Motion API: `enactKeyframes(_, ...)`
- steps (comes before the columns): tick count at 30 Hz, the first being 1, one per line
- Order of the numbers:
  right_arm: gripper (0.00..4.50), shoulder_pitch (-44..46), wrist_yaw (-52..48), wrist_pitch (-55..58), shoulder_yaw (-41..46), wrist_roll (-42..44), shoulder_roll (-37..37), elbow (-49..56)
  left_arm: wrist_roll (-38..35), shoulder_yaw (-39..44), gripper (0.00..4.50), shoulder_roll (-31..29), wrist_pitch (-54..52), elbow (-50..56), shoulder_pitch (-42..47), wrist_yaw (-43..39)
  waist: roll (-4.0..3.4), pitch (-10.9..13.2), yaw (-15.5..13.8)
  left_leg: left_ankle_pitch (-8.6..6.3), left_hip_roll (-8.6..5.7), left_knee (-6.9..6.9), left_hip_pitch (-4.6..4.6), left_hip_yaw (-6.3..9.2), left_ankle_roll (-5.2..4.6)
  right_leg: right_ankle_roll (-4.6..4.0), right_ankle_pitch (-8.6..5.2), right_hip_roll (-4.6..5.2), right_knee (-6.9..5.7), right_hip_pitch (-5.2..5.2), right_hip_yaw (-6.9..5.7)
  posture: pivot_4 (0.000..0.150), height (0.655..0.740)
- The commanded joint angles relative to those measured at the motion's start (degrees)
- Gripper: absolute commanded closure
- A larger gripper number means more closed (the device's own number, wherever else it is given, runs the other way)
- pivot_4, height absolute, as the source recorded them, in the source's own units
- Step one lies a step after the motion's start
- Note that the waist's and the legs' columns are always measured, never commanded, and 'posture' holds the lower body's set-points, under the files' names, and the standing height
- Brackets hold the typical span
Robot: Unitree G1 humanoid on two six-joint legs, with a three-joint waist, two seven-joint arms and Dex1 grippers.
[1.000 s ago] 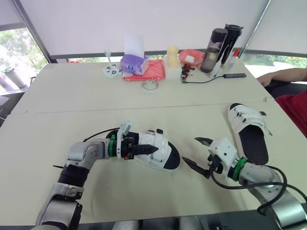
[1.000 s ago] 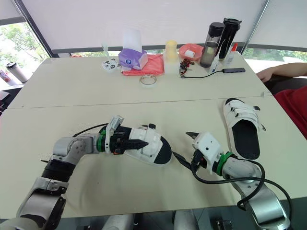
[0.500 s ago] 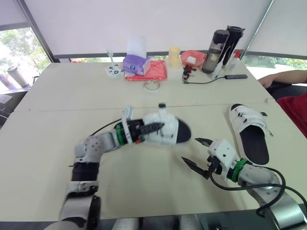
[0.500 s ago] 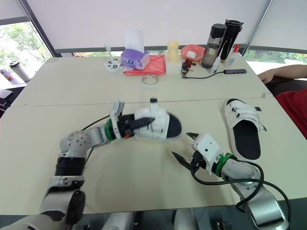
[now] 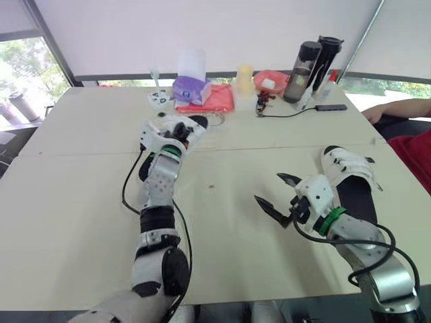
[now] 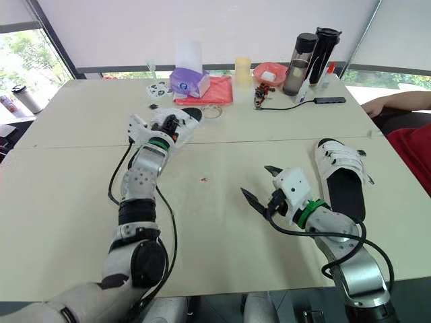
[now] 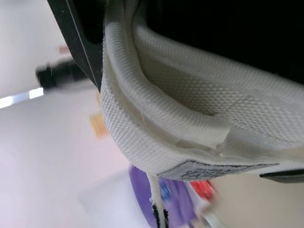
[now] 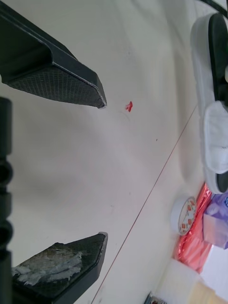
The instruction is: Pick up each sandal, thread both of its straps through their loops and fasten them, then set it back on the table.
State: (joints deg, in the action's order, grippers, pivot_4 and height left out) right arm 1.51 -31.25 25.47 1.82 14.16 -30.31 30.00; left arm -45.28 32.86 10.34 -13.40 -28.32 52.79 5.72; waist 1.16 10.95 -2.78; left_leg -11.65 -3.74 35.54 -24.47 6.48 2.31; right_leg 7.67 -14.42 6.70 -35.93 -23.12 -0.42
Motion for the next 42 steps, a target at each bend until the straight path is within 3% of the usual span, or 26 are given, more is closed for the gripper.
enactKeyframes(1,0.00,0.8,0.1,-1.6,-0.1,-0.5,0.1,0.3,-4.9,0.2,4.48,8.4,4.8,-6.1,5.4,-2.7,0.01,0.0,0.1,-0.02,-0.06,0.07,-0.04,0.01,-0.03,0.04,0.01,0.05,0.02,0.02,0.00,0.150,0.7400)
enactKeyframes(9,0.00,0.3,0.1,-2.8,-0.3,-1.8,-0.3,-0.2,-4.0,-2.3,4.48,7.7,8.8,-15.5,5.0,-3.5,0.00,0.0,0.9,-0.09,-0.15,0.12,0.01,0.01,-0.15,0.20,0.05,0.09,-0.10,-0.01,0.05,0.150,0.7400)
enactKeyframes(10,0.00,0.2,0.1,-2.9,-0.3,-1.8,-0.2,-0.2,-2.9,-2.9,3.54,7.5,9.7,-16.0,4.7,-2.9,0.00,0.0,0.8,-0.09,-0.15,0.12,0.02,0.01,-0.15,0.20,0.05,0.09,-0.11,0.00,0.05,0.150,0.7400)
enactKeyframes(13,0.00,0.2,0.4,-3.1,-0.5,-2.1,0.2,-0.6,-2.6,-3.6,2.24,7.0,9.6,-16.8,3.7,-4.1,0.01,0.0,0.7,-0.08,-0.15,0.17,0.02,0.01,-0.15,0.20,0.06,0.09,-0.11,0.02,0.05,0.150,0.7400)
enactKeyframes(17,0.00,0.5,0.6,-3.4,-0.9,-2.4,0.7,-1.1,-1.3,-5.8,0.10,6.4,8.4,-14.5,2.3,-4.2,0.01,0.0,0.7,-0.08,-0.16,0.20,0.03,0.01,-0.15,0.20,0.06,0.09,-0.11,0.05,0.05,0.150,0.7400)
enactKeyframes(20,0.00,0.5,0.7,-3.9,-1.1,-2.4,0.9,-1.7,-0.2,-10.4,0.03,4.2,-0.4,-7.3,-1.8,-3.5,0.00,0.0,0.7,-0.08,-0.16,0.20,0.02,0.02,-0.15,0.20,0.06,0.09,-0.11,0.05,0.05,0.150,0.7400)
enactKeyframes(26,0.00,-0.5,0.6,-5.4,-1.3,-2.6,1.4,-2.9,4.8,-23.2,0.03,-3.9,-17.6,19.9,-17.0,-0.5,-0.08,0.0,2.0,-0.08,-0.15,0.13,0.09,0.05,-0.14,0.20,0.06,0.08,-0.20,0.03,0.15,0.150,0.7400)
enactKeyframes(30,0.00,-1.1,0.6,-5.9,-0.8,-1.3,2.7,-4.4,8.0,-33.7,0.03,-21.7,-30.9,42.6,-29.7,-8.2,-0.19,-0.1,3.5,-0.07,-0.12,0.05,0.19,0.01,-0.12,0.16,0.06,0.02,-0.28,0.02,0.24,0.150,0.7400)
enactKeyframes(32,0.00,-1.1,0.7,-5.6,-0.3,-0.5,3.4,-4.6,8.5,-35.0,0.03,-26.0,-32.0,47.3,-32.2,-10.3,-0.25,-0.1,3.4,-0.03,-0.05,-0.13,0.37,0.01,-0.05,0.11,0.06,-0.01,-0.31,0.03,0.32,0.150,0.7400)
enactKeyframes(37,0.00,-2.7,3.7,-4.0,4.7,3.6,6.7,-3.6,13.6,-37.9,0.03,-41.0,-26.2,57.8,-41.6,-24.7,-0.40,-0.1,3.1,0.02,0.06,-0.16,0.41,0.01,0.01,-0.24,-0.02,-0.01,-0.20,0.09,0.31,0.150,0.7400)
enactKeyframes(42,0.00,-6.3,5.5,-0.7,8.9,9.3,9.0,-1.0,14.8,-36.4,0.03,-45.4,-20.5,60.5,-49.2,-32.6,-0.50,-0.2,2.9,0.02,0.26,-0.31,0.41,-0.04,0.00,-0.41,-0.11,0.02,-0.14,-0.01,0.41,0.150,0.7400)
